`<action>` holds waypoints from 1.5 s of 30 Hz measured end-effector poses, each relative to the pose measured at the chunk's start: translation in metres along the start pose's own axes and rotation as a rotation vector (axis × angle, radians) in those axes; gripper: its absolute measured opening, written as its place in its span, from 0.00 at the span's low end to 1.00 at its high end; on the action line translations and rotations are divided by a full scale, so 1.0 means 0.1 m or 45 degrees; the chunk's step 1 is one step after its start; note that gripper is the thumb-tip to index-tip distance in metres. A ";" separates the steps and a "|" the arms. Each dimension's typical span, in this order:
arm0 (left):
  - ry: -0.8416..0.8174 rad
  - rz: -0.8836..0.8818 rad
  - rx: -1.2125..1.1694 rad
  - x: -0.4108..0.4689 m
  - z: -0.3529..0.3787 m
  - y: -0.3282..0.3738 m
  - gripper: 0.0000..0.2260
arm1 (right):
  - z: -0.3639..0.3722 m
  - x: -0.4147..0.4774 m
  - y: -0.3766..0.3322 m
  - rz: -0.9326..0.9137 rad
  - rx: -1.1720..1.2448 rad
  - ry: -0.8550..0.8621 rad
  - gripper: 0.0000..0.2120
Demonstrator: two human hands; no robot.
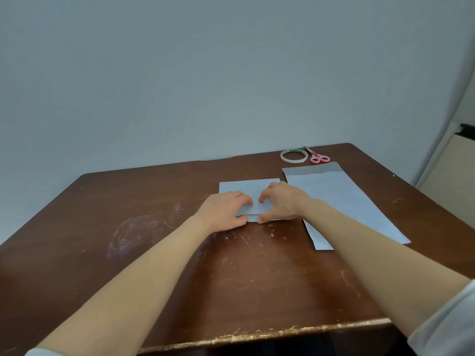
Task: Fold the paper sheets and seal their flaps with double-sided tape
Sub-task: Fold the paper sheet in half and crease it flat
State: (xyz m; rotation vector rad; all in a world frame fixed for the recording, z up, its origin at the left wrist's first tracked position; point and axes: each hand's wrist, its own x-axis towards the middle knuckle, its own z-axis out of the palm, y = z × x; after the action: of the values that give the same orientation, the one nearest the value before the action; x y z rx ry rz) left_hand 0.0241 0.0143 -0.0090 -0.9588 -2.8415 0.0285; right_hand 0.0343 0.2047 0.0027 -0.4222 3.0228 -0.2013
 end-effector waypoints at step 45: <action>0.353 -0.903 -1.458 0.29 0.03 -0.56 0.17 | -0.02 0.27 0.32 0.548 0.861 0.339 0.25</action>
State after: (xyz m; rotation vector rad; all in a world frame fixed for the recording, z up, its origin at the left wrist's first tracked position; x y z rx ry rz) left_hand -0.0330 -0.0126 -0.0049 0.0747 -2.5919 -1.7357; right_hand 0.0000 0.2282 -0.0017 0.3287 2.9269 -1.2594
